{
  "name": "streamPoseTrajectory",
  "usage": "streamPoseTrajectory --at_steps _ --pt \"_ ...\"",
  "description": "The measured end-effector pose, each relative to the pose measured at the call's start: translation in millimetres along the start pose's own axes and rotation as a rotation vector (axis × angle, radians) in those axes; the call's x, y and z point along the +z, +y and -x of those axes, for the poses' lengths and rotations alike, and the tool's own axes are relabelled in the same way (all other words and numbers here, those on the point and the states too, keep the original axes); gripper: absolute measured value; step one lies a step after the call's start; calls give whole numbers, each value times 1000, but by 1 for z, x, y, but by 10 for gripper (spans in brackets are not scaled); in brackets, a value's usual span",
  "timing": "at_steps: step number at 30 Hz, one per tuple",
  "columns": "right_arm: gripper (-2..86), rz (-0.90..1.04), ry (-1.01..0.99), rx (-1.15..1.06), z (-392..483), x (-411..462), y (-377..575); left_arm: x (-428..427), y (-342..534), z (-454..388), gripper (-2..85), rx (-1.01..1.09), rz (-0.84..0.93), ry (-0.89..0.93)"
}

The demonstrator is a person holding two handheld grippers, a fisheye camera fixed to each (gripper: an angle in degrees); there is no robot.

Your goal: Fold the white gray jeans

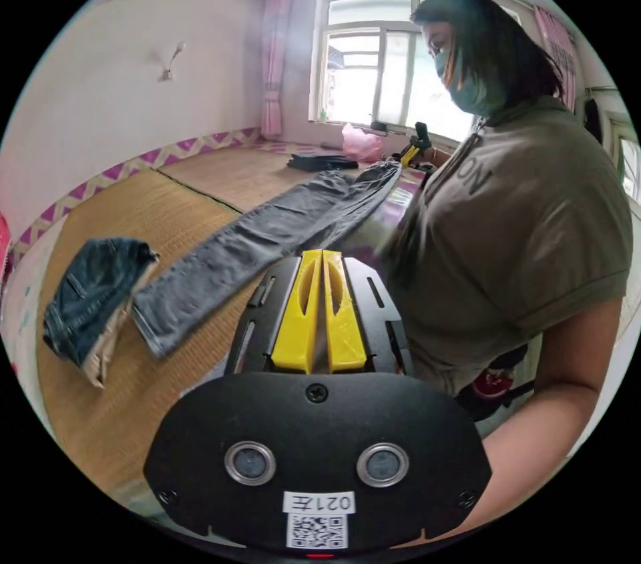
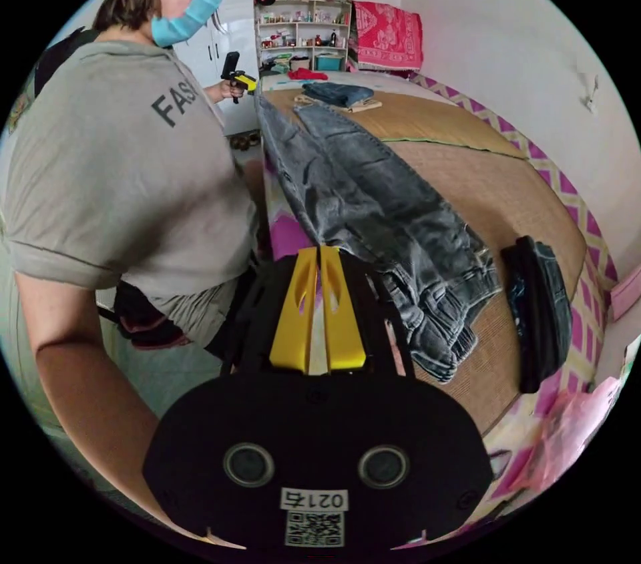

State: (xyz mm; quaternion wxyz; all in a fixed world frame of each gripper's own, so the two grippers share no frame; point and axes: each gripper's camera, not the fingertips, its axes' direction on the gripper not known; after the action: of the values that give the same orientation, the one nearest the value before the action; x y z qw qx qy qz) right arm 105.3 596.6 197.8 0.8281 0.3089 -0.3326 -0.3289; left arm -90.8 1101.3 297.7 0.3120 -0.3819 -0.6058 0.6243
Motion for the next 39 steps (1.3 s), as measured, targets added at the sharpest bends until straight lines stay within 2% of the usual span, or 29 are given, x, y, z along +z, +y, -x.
streamPoseTrajectory --at_steps 5,9,11,13,15,17,21,23,27,29,33,35,36,38,39 --pt "-9 162 -89 160 2 87 60 59 120 25 -10 -347 96 189" --pt "-5 58 -149 264 -12 57 79 57 164 38 -10 -500 49 200" --pt "1 2 -173 228 -6 19 76 15 162 33 -10 -480 -53 156" --pt "19 -165 -188 221 -8 -30 77 -27 155 32 -10 -459 -142 85" --pt "60 -350 -37 284 -17 -75 74 -61 147 38 -10 -476 -198 -23" --pt "74 -378 67 308 -26 -79 56 -80 128 55 -9 -509 -188 -194" --pt "73 -265 163 323 -61 -27 -11 -62 97 90 -7 -525 -58 -378" --pt "64 -242 165 313 -77 1 -38 -34 93 120 -7 -552 85 -414" --pt "61 -246 103 286 -110 48 -100 -39 95 137 -9 -560 82 -386" --pt "66 -241 123 275 -124 65 -130 -38 90 136 -9 -533 107 -444" --pt "82 -72 120 266 -176 122 -197 -34 84 141 -9 -499 140 -492" --pt "83 -29 140 265 -199 145 -220 -42 80 158 -9 -608 160 -464" --pt "83 6 135 272 -215 157 -236 -46 79 162 -9 -635 143 -455" --pt "83 21 124 276 -234 169 -260 -71 67 161 -9 -610 -104 -316" --pt "84 20 130 261 -243 175 -276 -73 61 161 -9 -602 -133 -301"
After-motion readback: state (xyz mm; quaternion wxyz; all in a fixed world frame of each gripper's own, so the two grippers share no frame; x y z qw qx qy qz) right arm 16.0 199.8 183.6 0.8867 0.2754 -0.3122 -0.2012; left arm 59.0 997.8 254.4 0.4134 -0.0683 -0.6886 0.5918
